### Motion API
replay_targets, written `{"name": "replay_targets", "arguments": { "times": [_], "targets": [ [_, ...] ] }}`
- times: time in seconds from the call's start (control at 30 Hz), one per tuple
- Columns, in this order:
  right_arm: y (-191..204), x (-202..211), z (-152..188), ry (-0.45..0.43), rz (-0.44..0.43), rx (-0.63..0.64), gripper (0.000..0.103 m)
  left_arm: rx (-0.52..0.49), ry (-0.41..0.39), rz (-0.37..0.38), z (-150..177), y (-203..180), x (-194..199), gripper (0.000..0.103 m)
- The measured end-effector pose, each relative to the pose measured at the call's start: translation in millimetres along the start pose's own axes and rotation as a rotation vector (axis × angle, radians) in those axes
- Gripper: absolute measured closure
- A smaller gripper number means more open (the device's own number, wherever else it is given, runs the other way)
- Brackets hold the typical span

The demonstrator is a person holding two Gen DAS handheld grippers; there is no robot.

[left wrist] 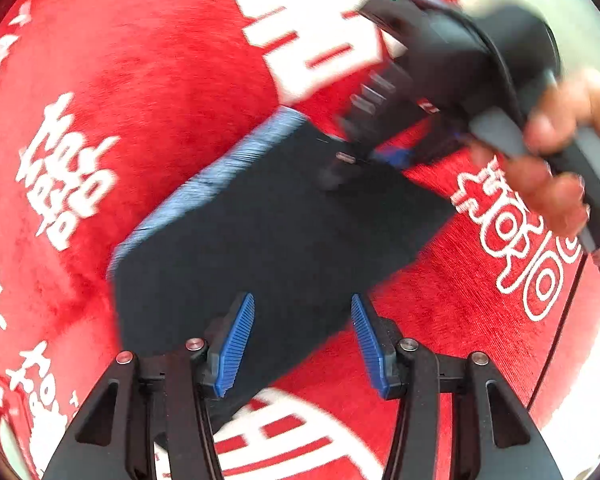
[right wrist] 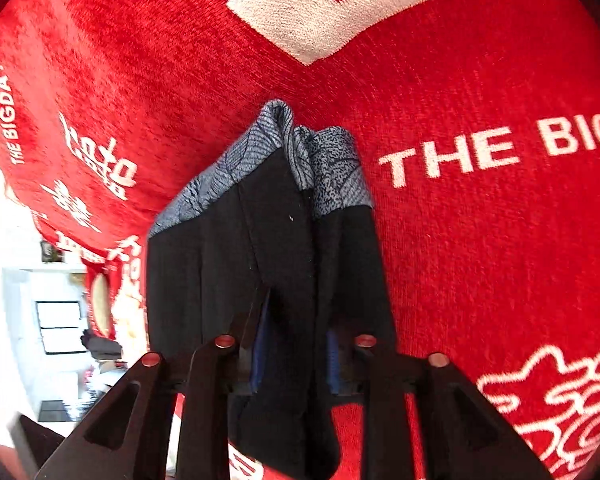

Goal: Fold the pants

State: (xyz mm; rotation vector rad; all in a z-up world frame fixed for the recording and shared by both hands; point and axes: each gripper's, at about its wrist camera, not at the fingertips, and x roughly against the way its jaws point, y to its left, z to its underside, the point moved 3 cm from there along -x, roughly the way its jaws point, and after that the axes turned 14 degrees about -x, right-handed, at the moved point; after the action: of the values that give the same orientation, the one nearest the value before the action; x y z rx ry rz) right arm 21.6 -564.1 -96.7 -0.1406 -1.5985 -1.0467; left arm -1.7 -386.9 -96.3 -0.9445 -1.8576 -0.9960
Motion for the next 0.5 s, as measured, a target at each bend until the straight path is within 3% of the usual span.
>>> {"name": "replay_targets", "arguments": {
  "times": [0.17,0.3,0.4,0.43,0.5],
  "targets": [
    [9,21,6,-0.1,0.154,0.038,0.064,0.214,0.01,-0.103,10,100,6,0.05],
    [31,31,-21,-0.196,0.138,0.03,0.064,0.415,0.094,-0.146,30,183,-34,0.05],
    [46,25,-44,-0.238,0.149,0.029,0.064,0.576,0.162,-0.074,43,222,-75,0.05],
    [49,22,-48,-0.244,0.16,0.029,0.065,0.618,0.188,-0.021,49,228,-89,0.05],
    [50,12,-53,-0.242,0.206,0.024,0.065,0.687,0.24,0.004,63,230,-113,0.05]
  ]
}}
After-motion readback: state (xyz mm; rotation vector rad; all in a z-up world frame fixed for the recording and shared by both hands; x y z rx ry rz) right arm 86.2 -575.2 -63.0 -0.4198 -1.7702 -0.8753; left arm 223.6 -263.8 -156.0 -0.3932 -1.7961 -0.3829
